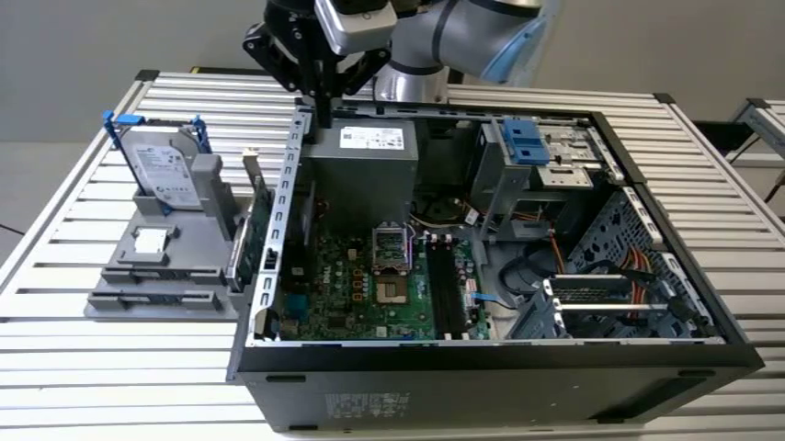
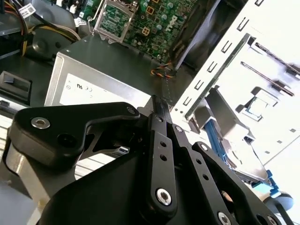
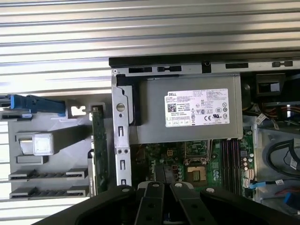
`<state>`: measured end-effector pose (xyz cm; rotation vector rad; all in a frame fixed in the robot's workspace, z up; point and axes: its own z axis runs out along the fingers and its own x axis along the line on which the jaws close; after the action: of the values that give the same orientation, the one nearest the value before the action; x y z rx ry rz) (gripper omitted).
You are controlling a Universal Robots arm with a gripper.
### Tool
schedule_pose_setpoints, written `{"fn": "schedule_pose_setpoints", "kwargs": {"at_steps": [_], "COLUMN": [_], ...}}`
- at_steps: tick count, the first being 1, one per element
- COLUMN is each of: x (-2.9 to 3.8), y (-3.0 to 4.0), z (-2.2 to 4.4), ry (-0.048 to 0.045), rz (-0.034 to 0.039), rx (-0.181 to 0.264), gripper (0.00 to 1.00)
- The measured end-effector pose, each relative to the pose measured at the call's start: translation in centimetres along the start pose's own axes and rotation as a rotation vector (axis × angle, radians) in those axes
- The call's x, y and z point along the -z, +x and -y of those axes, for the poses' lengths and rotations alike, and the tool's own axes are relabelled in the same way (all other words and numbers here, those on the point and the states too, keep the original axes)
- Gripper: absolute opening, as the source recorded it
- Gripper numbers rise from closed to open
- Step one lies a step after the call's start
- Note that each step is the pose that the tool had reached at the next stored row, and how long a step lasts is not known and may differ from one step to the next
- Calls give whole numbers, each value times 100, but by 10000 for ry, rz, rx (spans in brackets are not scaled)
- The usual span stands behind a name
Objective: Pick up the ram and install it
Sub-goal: 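Reach for the ram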
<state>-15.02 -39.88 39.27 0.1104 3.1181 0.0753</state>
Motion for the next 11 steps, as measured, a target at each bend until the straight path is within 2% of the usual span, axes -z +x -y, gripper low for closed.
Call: {"fn": "schedule_pose_setpoints", "kwargs": {"at_steps": [11], "x": [2], "y": [122], "z": [8], "ry": [0], "rz": [-11], "rx": [-1], "gripper": [0]}}
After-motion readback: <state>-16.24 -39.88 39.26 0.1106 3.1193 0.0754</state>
